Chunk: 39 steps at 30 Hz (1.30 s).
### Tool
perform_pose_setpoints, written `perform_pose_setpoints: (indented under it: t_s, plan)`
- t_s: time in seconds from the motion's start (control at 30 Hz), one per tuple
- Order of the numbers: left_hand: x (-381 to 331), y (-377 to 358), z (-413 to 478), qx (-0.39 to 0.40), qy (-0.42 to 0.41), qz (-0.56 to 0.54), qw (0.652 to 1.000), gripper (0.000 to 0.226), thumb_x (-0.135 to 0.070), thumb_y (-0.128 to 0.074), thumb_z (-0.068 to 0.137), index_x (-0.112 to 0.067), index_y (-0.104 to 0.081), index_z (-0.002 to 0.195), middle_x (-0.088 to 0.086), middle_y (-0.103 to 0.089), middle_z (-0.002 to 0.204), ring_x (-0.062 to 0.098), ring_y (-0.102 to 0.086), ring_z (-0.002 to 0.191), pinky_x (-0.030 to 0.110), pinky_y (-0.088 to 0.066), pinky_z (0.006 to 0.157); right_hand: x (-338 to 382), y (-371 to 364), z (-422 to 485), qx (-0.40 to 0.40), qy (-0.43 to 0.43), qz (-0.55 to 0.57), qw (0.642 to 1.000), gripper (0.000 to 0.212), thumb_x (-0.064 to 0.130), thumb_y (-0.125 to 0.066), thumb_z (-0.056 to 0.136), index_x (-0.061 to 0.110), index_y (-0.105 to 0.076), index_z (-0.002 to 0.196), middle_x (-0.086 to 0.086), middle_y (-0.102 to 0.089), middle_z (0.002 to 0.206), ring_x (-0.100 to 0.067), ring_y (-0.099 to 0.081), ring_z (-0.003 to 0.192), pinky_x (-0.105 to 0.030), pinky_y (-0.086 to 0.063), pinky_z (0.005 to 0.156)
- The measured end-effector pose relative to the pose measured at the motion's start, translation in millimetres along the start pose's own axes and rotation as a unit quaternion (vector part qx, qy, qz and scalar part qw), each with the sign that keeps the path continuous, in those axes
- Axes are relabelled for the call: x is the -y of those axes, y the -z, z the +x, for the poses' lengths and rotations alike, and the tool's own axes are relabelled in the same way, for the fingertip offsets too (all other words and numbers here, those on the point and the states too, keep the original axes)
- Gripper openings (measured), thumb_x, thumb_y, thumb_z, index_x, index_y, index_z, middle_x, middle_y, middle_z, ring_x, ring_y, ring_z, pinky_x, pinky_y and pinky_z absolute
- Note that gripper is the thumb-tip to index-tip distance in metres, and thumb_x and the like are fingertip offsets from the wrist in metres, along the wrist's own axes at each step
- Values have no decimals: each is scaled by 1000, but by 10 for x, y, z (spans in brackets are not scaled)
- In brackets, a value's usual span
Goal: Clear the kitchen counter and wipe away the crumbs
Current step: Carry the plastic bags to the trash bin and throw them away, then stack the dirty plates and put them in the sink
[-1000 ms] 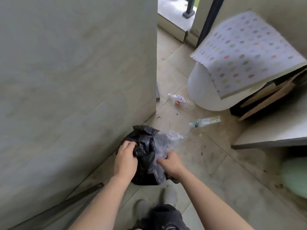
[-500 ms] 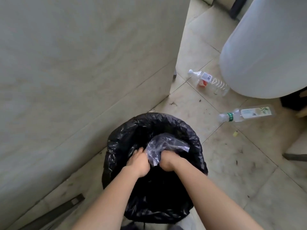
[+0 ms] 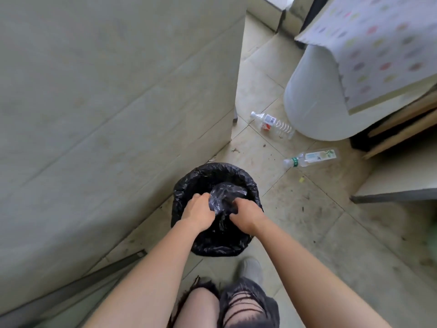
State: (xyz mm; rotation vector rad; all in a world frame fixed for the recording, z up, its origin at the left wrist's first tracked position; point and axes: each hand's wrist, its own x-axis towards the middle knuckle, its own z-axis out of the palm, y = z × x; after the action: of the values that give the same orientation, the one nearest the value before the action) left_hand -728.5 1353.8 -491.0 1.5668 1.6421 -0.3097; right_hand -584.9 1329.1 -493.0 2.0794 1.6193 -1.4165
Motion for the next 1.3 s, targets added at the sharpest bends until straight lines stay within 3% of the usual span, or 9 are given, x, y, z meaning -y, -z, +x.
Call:
perform_pose_setpoints:
  t_s: [0.07,0.27,0.37,0.5,0.6,0.87,1.3]
  plan:
    - [-248,288,-463,-8,-16,7,1000,41,-15,-52,88,-14,-48,129,12,-45,131,29,-47,119,35,-39,96,139,248,-532,-19,4,5,1000,13,21,-54,85,13,-49,94,-8,-60,101,-27,-55,92,-29,-38,70]
    - [-1044,1056,-2174,-20,-97,48,994,44,-13,-49,89,-14,-46,133,10,-45,133,27,-44,121,37,-41,97,473,870,-2533,-101,-31,30,994,38,28,-55,86,11,-52,119,-10,-57,122,-29,-54,110,-35,-47,85]
    - [-1396,1242,-2974,-13,-166,93,982,41,-15,-45,91,-15,-47,132,8,-46,133,26,-41,123,38,-40,98,473,1017,-3486,-165,-65,28,984,48,33,-54,86,12,-48,129,-7,-54,132,-26,-49,121,-37,-41,98]
    - [-1740,1216,-3632,3,-250,165,954,40,-16,-43,91,-15,-49,131,7,-48,134,25,-41,125,36,-40,98,306,998,-4411,-254,-134,53,956,52,38,-55,86,16,-46,132,-4,-52,133,-24,-45,125,-39,-36,100]
    - [-2034,945,-4043,31,-306,212,928,40,-18,-42,92,-14,-47,131,9,-47,134,26,-42,124,36,-40,99,22,813,-5035,-303,-201,80,928,53,39,-56,85,17,-44,132,-4,-49,133,-23,-41,126,-40,-34,100]
    - [-2976,-492,-5320,71,-508,307,801,39,-23,-43,91,-11,-48,128,11,-49,128,28,-41,122,35,-38,97,-1173,105,-6715,-413,-367,142,821,55,44,-52,87,17,-41,133,-3,-43,138,-23,-35,130,-43,-29,104]
    - [-3667,-3308,-8068,149,-671,348,637,47,-33,-44,92,-14,-42,135,5,-38,142,25,-36,128,37,-43,96,-3012,-1703,-9634,-458,-550,233,659,59,51,-53,86,19,-36,133,-3,-38,139,-26,-31,129,-46,-31,100]
